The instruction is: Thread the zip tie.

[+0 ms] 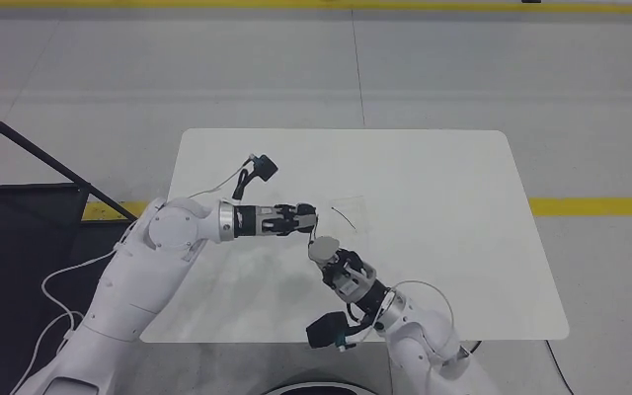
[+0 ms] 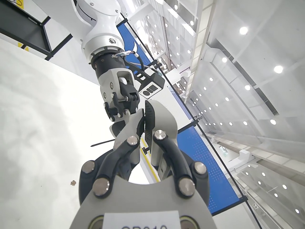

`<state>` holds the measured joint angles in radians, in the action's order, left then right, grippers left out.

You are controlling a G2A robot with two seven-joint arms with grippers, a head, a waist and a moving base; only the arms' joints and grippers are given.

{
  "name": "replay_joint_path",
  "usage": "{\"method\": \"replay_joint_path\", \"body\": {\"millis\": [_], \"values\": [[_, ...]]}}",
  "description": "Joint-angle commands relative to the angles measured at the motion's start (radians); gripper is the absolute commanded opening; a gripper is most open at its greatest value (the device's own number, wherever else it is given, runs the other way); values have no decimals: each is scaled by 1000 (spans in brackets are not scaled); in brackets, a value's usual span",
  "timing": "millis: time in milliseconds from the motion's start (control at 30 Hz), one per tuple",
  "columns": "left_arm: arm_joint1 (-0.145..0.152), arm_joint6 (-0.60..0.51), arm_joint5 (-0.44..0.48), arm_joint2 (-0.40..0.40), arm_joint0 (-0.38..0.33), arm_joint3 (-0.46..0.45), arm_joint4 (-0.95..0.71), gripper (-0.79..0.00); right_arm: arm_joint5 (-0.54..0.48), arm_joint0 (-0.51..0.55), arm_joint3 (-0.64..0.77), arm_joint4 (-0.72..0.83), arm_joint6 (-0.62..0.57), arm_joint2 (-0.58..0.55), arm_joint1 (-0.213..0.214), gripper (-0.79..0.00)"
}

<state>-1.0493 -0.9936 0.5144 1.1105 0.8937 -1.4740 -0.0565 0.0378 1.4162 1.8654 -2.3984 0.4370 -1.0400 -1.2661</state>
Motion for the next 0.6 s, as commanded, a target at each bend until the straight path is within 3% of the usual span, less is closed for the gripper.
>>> {"method": "replay_joint_path", "body": {"millis": [0, 567], "values": [[0, 7, -1, -1, 3, -4, 11, -785, 17, 0, 0, -3, -7, 3, -1, -785], [0, -20, -24, -17, -11, 12, -41, -785, 121, 14, 2, 42, 60, -1, -1, -785]]}}
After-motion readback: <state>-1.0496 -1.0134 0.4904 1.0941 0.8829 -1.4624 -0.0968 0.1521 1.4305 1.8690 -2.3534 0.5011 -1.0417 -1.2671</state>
